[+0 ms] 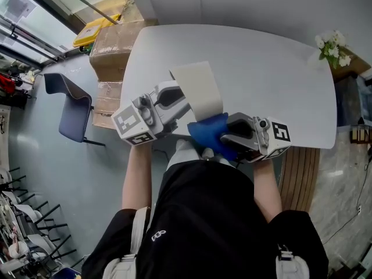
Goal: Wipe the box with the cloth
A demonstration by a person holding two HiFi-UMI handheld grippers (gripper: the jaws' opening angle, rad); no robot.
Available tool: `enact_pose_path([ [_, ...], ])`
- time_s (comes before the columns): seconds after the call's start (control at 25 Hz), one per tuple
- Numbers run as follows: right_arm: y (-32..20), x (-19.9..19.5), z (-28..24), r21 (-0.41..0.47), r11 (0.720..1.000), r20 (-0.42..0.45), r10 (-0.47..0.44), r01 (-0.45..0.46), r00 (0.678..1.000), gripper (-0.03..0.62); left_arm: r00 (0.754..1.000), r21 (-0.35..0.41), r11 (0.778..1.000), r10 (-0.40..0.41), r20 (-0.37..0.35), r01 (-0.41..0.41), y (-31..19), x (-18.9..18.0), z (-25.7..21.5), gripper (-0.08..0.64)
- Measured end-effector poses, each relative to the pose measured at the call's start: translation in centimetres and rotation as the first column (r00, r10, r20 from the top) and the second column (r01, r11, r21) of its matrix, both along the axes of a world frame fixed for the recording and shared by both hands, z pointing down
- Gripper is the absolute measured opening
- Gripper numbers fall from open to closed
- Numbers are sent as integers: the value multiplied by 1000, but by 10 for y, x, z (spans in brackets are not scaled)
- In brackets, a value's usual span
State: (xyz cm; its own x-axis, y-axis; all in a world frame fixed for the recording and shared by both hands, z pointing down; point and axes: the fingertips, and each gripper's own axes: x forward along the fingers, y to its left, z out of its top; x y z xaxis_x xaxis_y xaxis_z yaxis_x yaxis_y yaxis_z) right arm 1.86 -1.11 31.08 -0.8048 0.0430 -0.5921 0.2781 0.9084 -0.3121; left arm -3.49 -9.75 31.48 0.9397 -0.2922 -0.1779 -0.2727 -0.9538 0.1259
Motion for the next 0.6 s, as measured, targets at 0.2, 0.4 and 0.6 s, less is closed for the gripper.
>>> enact_pose_path([
  [0.2,-1,9,-17,49,998,17,45,-46,999,46,998,-18,999,36,50,-35,7,9,19,48],
  [0.4,-11,28,-30,63,989,44,131,-133,990,46,991,-31,991,132,-22,-133,21,9,21,47],
  [0.6,-25,36,-34,44,979,46,197,-199,979,48,970,-26,971,234,-65,-236,38,12,19,47],
])
